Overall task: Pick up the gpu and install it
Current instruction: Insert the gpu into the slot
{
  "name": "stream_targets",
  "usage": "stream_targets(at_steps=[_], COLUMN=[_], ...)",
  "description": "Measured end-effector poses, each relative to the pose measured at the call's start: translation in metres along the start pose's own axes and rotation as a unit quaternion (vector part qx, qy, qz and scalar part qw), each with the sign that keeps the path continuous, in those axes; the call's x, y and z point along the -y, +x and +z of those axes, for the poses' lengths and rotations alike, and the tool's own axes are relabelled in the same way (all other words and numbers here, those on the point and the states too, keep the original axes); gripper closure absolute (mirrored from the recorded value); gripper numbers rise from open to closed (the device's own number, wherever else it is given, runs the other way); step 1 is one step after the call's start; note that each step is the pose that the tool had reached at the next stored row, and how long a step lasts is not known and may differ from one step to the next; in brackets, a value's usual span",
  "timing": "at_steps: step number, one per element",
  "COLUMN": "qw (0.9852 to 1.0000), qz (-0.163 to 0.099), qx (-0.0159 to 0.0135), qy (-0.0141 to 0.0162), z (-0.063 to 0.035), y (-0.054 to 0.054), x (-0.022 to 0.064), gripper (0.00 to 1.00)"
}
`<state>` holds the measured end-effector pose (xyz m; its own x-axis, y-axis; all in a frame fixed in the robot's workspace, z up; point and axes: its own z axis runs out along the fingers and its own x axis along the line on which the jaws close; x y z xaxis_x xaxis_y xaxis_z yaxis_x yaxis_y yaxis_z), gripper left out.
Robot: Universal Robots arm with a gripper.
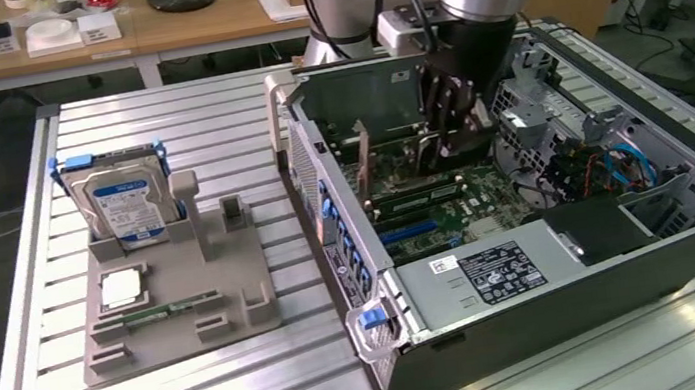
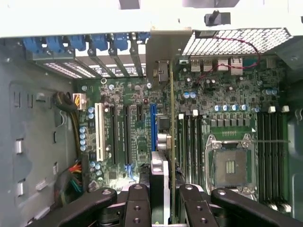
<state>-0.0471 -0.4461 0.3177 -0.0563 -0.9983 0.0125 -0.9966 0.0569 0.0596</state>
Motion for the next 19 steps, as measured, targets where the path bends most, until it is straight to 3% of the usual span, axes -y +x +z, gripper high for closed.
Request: stream_targets(at_steps=[6, 19], qw=[0.9999, 0.9999], qz=[0.000, 0.000], qx=[-0.0006, -0.0007], qy=[-0.0118, -0.0125], z=[0.0056, 0.0292], y=[0.007, 0.008], x=[0.0005, -0.0009], gripper=[0.72, 0.72])
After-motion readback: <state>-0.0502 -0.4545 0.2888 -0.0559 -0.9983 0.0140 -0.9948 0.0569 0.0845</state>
